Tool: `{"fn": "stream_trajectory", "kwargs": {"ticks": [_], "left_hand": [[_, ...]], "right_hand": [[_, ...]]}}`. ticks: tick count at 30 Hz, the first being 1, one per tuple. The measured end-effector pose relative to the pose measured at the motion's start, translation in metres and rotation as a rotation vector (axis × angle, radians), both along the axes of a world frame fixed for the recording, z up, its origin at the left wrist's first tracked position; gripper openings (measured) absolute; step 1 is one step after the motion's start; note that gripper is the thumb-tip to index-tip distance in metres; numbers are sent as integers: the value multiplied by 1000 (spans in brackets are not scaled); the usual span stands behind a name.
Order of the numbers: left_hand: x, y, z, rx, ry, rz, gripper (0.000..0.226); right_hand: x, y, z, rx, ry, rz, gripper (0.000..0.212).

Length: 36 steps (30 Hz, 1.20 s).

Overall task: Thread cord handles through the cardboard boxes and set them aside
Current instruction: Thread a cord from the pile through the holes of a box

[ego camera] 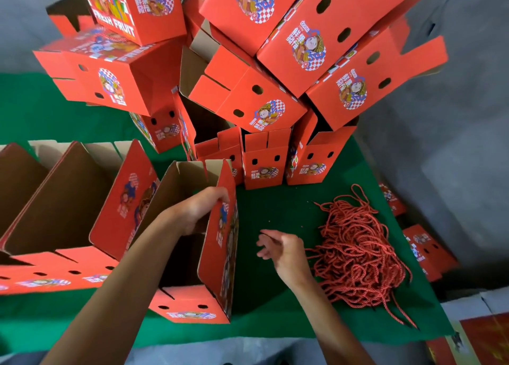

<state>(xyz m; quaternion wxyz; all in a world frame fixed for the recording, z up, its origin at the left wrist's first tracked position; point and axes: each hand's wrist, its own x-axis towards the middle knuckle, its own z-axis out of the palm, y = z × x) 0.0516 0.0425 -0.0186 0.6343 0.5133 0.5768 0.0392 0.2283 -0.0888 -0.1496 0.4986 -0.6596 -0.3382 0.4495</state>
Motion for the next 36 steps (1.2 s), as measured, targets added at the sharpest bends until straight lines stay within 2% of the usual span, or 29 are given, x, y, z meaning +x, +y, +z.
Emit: {"fn": "stream_trajectory", "kwargs": {"ticks": [2,4,6,10,17,22,25,27,29,31,33,34,36], "left_hand": [[-8,5,0,3,-2,8,66],[-16,8,-1,19,1,20,75],[-23,11,-1,23,-2,33,74],[-36,18,-1,-11,-37,46,70],[-44,22,-1,-60,-91,92,59],[-48,15,5,-38,-106,68,68],[-41,9,9,-25,-193,62,66],[-34,6,10,-20,-185,123,69],[-24,2,7,51,-82,103,49],[-14,-1,-1,209,66,-7,23],[-3,-3,-9,321,186,-65,8],[1,-3,-12,344,221,-83,9],[9,-2,-18,361,283,-108,27]], "right_hand": [[-3,12,0,18,-109,49,20],[-12,26,6,34,-83,97,17],[-21,42,10,32,1,114,25],[-30,69,14,41,62,73,12],[-41,89,24,54,184,67,16],[-45,91,21,69,205,81,16],[-46,94,19,67,125,117,20],[-47,90,18,108,3,167,28],[-48,86,17,182,-183,188,33],[-50,83,16,211,-398,202,34],[-48,81,13,199,-514,194,31],[-46,79,11,197,-517,199,28],[-38,74,7,207,-492,237,21]]}}
